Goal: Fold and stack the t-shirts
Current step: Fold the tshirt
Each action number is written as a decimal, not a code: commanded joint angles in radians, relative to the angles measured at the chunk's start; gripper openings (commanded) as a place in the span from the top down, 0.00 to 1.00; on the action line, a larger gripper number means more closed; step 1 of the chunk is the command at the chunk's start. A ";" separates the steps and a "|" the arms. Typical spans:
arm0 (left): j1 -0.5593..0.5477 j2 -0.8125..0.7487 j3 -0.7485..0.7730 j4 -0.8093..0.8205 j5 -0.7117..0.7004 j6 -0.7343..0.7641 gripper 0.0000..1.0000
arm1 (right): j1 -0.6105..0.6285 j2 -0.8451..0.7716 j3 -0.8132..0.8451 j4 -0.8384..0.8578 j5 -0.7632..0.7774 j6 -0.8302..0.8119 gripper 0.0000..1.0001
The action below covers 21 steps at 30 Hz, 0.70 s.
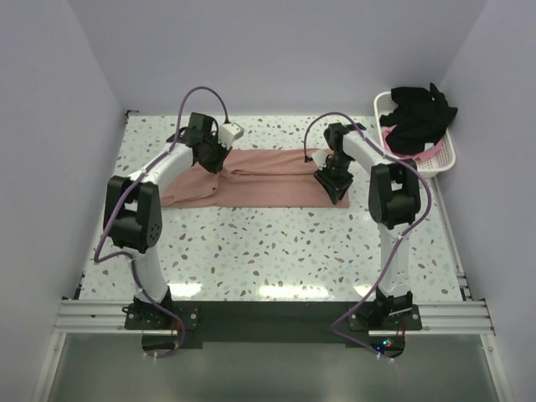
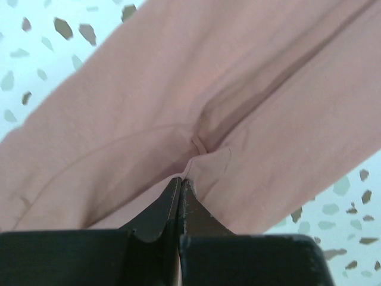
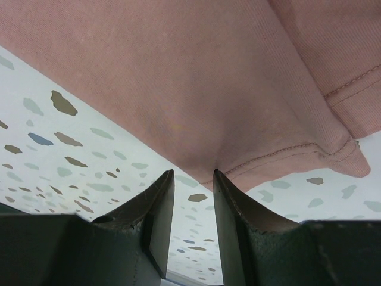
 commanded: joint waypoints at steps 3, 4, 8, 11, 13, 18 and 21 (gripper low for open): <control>-0.005 0.116 0.117 0.024 0.006 -0.035 1.00 | -0.002 -0.002 0.014 -0.001 0.007 -0.008 0.64; -0.005 0.130 0.138 0.028 0.006 -0.040 1.00 | 0.000 -0.002 0.014 -0.003 0.007 -0.008 0.64; -0.005 0.173 0.175 0.061 0.011 -0.062 1.00 | 0.000 -0.010 0.006 -0.003 0.005 -0.009 0.64; -0.005 0.194 0.196 0.094 -0.006 -0.086 0.88 | -0.002 -0.011 -0.001 -0.001 0.004 -0.009 0.64; -0.004 0.197 0.206 0.096 -0.024 -0.091 0.76 | -0.002 -0.011 0.000 -0.003 0.002 -0.008 0.63; 0.044 0.104 0.190 0.021 0.018 -0.103 0.66 | 0.000 -0.022 0.011 -0.012 0.001 -0.008 0.63; 0.108 0.040 0.163 -0.075 0.087 -0.141 0.60 | -0.002 -0.033 0.020 -0.021 -0.013 -0.003 0.63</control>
